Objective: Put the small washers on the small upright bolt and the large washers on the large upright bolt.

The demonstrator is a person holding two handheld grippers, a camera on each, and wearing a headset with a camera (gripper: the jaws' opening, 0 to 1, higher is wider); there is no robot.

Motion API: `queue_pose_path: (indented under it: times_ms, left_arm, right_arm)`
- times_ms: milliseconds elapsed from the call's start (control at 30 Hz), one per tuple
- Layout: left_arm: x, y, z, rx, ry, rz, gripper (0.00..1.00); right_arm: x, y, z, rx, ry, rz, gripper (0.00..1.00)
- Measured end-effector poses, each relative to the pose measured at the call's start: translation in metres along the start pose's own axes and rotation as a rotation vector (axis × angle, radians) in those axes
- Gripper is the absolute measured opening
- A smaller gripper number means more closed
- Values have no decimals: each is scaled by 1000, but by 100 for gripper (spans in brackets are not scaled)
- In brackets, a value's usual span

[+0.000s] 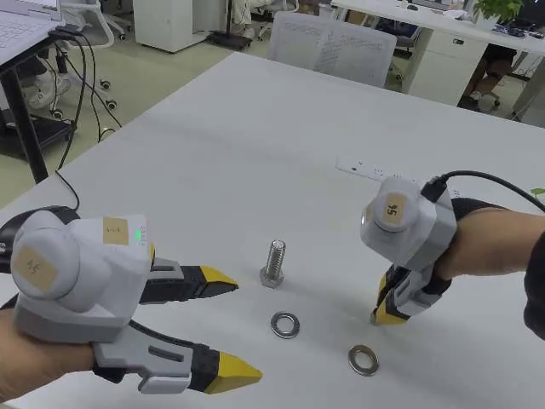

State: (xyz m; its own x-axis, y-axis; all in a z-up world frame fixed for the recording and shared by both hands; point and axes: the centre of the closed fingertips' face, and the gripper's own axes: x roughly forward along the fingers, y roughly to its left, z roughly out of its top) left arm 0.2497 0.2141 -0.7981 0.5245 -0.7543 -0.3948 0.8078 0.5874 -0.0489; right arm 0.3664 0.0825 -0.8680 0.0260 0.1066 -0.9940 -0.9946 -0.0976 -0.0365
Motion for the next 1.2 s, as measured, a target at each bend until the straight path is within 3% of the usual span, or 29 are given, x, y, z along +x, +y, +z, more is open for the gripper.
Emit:
queue_pose_path:
  times_ms: [567,1200]
  left_arm:
    - [1,1,1,1,1,-1,59]
    - [2,3,5,10,-1,2,59]
  right_arm:
    - [-2,-5,1,11,-14,-15,23]
    - [-13,-9,8,41,-64,-37,46]
